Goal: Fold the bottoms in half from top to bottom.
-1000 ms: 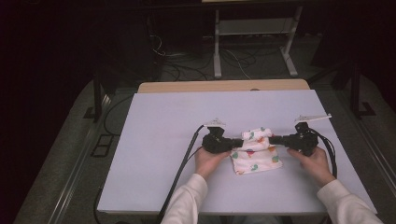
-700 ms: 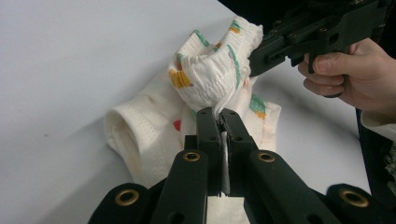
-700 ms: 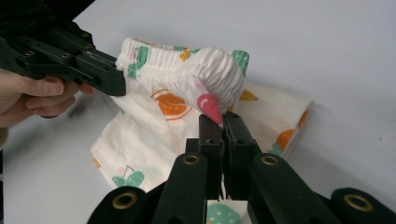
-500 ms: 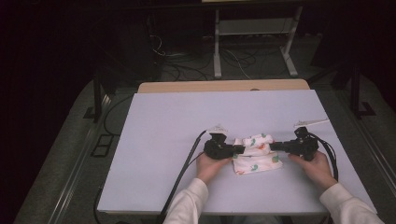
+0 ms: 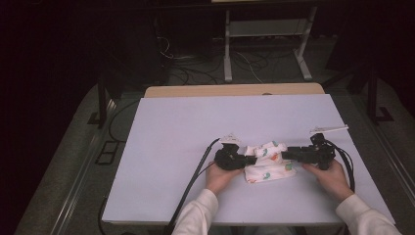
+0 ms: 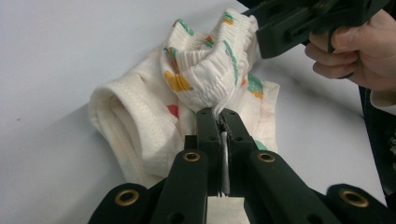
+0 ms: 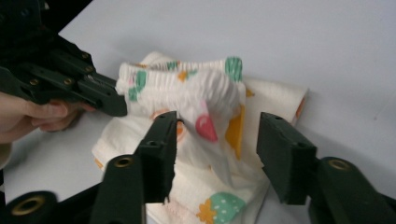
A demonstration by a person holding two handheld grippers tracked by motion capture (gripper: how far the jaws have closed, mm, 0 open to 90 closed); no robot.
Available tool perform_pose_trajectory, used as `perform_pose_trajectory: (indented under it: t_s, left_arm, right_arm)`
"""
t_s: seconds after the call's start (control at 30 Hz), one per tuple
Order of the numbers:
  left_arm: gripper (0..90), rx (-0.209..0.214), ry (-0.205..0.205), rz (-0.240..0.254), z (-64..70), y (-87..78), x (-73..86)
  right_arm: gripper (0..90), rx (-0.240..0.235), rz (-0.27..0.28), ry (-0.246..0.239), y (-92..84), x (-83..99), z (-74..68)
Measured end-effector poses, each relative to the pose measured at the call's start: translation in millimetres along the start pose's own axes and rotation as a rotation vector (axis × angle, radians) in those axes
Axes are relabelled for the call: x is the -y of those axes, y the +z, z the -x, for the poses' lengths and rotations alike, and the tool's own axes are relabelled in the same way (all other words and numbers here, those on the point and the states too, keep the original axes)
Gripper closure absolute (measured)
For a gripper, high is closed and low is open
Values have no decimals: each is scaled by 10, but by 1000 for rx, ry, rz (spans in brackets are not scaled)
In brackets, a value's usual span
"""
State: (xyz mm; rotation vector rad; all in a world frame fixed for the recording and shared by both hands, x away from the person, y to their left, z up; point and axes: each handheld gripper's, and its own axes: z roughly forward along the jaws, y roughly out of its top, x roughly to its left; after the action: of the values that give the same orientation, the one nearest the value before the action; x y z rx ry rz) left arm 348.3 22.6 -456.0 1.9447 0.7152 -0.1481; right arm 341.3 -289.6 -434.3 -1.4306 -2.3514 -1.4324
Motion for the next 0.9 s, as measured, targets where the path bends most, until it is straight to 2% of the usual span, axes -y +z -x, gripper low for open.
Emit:
perform_pose_trajectory:
  t_s: [0.13,0.2,0.3,0.47,0.53,0.67,0.9]
  left_arm:
    - [871,-1,-1,3,0,-5,-3]
    - [871,-3,4,0,0,-9,-4]
    - [871,-5,10,-4,-1,-16,-6]
    - [871,-4,13,-3,0,-12,-4]
    - [871,-4,14,-2,2,-14,-5]
    - [871,-3,18,-5,4,-16,-6]
    - [871,0,20,-5,-2,-11,-3]
  right_arm:
    - [384,-20,30,-8,-31,-68,-4]
    - [369,-22,35,-6,-39,-120,-17]
    - [369,-26,33,-29,-30,-213,-45]
    - [498,-9,11,-38,29,-379,-79]
    - [589,-13,5,-30,65,-435,-73]
    - [716,-10,-16,-36,139,-527,-63]
    - [877,5,-65,-83,238,-662,-58]
